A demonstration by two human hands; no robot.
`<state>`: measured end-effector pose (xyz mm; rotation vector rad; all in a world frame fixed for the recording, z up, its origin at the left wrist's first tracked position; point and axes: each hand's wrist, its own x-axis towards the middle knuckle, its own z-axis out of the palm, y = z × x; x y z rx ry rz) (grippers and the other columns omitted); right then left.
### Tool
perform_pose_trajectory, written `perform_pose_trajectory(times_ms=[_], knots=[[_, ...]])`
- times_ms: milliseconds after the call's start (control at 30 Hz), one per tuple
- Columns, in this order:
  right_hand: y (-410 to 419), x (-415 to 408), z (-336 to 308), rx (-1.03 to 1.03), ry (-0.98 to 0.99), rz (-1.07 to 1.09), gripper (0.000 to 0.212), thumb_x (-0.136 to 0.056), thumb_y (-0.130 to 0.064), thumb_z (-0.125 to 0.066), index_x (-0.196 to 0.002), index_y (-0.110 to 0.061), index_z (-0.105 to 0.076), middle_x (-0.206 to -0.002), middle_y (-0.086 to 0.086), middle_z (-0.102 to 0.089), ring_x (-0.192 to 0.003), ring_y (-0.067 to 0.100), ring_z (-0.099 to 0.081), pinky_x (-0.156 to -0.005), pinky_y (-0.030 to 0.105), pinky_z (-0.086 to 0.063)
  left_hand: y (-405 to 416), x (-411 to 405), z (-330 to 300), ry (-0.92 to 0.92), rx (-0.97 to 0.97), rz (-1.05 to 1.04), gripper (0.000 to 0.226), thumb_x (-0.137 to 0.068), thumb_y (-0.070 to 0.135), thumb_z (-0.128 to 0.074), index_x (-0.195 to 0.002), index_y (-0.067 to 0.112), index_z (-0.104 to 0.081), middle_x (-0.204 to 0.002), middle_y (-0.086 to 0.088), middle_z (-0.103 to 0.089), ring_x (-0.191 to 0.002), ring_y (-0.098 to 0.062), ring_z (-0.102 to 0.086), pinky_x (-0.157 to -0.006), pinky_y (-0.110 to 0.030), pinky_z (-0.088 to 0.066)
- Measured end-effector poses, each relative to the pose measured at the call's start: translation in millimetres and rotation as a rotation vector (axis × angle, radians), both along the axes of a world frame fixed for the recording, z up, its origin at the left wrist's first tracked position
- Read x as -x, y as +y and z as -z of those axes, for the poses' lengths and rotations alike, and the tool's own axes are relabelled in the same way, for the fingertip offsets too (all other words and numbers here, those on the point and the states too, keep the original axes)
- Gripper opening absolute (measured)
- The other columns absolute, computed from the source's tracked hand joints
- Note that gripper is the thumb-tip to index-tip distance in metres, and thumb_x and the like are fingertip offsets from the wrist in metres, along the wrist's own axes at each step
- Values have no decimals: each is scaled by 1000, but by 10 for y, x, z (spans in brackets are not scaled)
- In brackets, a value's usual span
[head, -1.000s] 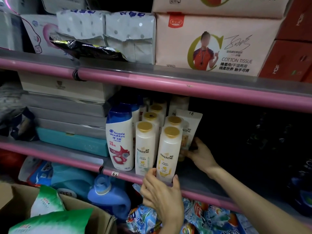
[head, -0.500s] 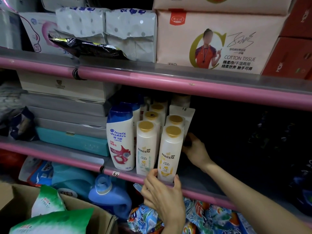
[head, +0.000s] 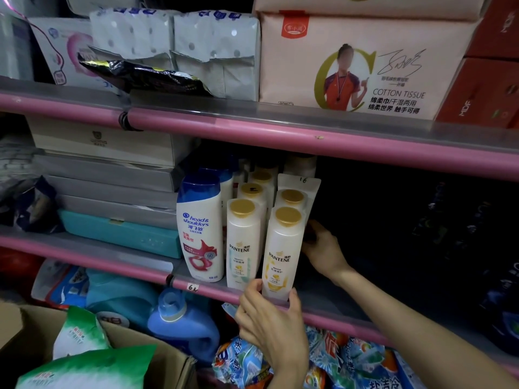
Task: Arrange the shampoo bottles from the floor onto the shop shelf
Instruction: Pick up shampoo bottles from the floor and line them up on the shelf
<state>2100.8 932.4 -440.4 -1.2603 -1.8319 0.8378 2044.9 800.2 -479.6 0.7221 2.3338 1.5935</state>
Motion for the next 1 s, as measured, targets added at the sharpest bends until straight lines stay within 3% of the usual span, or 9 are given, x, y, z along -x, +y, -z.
perform_pose_trajectory(times_ms=[167,300,467,667,800,900,1000], knots=[[-13,1,2,5,7,5,36,-88,-10,-65,-122,-18,-56,-105,-10,-59,-95,6,-56,-71,6,-40,-7,4,-2,0,4,10,57,-66,31,-81,-112,20,-48,-118,0,-50,-116,-24,-32,-94,-44,-28],[-21,4,-9,13,4,5,36,-88,-10,-65,-122,-18,-55,-106,-10,-59,-93,4,-55,-69,4,-40,-13,13,4,29,19,26,57,-67,33,-80,-113,20,-48,-118,-1,-50,-117,-24,-34,-93,-44,-29],[-48,-3,-45,31,-21,9,36,-88,-14,-66,-122,-18,-55,-107,-7,-61,-101,11,-58,-80,20,-45,-27,25,13,66,14,37,58,-68,34,-79,-113,18,-46,-118,-2,-50,-111,-24,-36,-90,-44,-33],[-246,-135,-187,134,-99,84,49,-86,-18,-68,-131,-18,-49,-124,1,-61,-106,12,-56,-86,24,-45,-172,70,-89,79,-28,159,66,-75,34,-75,-125,9,-41,-125,-8,-44,-111,-23,-40,-97,-37,-38],[-637,-287,-238,165,-60,124,37,-89,-16,-64,-124,-15,-55,-120,4,-63,-101,13,-58,-84,24,-48,-400,80,-173,7,-67,252,69,-79,19,-73,-135,8,-35,-130,-9,-37,-123,-24,-35,-105,-34,-30],[-1004,-372,-243,179,-49,101,27,-89,-13,-62,-116,-15,-60,-113,3,-66,-101,14,-61,-91,32,-53,-602,84,-199,-27,-85,303,61,-80,12,-70,-132,10,-38,-126,-8,-39,-122,-23,-38,-104,-35,-32],[-1377,-417,-181,229,3,81,23,-89,-10,-61,-111,-17,-62,-106,1,-67,-98,13,-63,-90,31,-53,-830,80,-146,-39,-98,345,46,-84,12,-66,-124,10,-44,-122,-6,-45,-118,-22,-43,-102,-35,-37]])
